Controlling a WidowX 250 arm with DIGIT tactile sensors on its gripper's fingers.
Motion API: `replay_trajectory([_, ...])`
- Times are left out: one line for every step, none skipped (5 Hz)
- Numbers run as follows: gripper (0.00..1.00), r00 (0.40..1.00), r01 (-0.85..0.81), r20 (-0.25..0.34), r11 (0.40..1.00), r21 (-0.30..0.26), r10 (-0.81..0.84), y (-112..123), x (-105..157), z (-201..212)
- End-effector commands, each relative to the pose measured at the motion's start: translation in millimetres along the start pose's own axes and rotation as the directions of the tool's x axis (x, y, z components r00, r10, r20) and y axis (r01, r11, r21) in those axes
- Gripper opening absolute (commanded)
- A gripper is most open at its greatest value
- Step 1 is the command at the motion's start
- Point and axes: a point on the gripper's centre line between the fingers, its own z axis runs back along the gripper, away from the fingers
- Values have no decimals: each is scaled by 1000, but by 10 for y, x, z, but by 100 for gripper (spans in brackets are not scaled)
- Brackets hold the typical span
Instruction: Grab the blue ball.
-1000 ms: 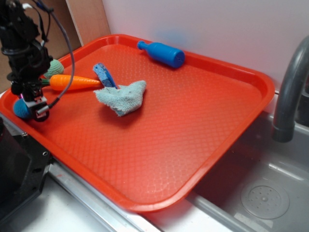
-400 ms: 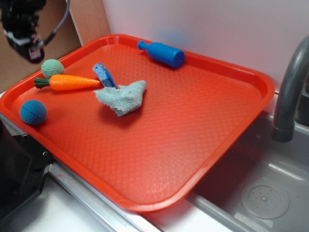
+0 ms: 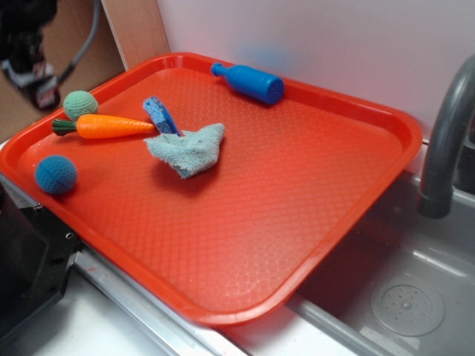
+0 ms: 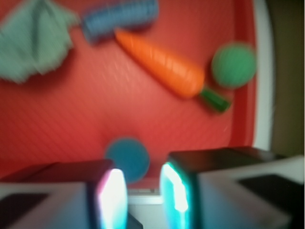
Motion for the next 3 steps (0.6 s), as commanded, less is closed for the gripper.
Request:
replay_trajectory([100, 998, 18, 60, 994, -105, -12, -1, -22, -351])
replay_trajectory([100, 999, 50, 28, 990, -131, -46, -139, 14, -583])
replay_trajectory([100, 997, 72, -26, 991, -116, -75, -248, 67, -748])
